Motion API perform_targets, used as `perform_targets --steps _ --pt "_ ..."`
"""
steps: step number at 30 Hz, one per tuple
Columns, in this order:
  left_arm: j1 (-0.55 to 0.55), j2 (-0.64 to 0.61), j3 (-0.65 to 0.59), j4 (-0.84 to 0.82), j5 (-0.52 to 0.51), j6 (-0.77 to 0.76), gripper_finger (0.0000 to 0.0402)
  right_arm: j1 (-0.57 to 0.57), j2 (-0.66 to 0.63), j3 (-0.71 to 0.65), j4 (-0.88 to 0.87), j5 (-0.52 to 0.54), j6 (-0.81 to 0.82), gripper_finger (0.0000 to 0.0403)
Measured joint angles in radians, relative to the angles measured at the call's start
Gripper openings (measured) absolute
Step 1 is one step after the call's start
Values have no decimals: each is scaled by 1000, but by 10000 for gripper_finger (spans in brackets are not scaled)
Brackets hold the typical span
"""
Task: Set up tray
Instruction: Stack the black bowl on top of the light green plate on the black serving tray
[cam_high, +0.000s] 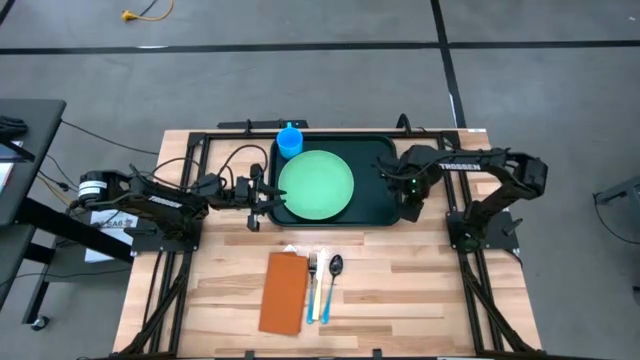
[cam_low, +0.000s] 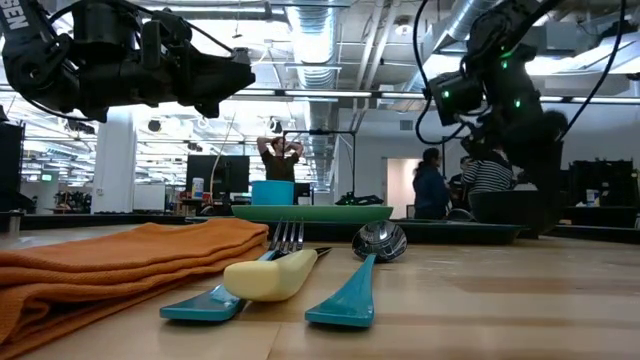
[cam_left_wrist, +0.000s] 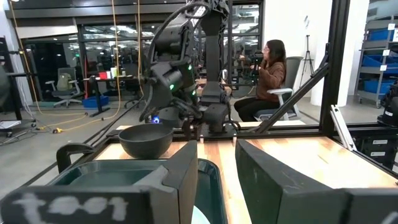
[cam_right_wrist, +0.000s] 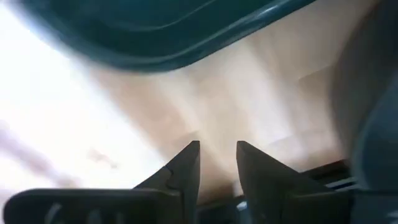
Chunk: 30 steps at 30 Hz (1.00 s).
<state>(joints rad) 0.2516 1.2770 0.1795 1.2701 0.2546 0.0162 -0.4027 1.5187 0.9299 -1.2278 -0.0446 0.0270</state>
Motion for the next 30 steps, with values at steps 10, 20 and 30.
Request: perform_targets --steps 10,20,30 --pt "0 0 0 0 0 0 98 78 -3 143 -130 130 51 143" --pt "0 0 1 0 0 0 98 31 -3 151 -117 261 19 217" --pt "0 0 1 0 0 0 98 -54 10 149 -38 218 -67 222"
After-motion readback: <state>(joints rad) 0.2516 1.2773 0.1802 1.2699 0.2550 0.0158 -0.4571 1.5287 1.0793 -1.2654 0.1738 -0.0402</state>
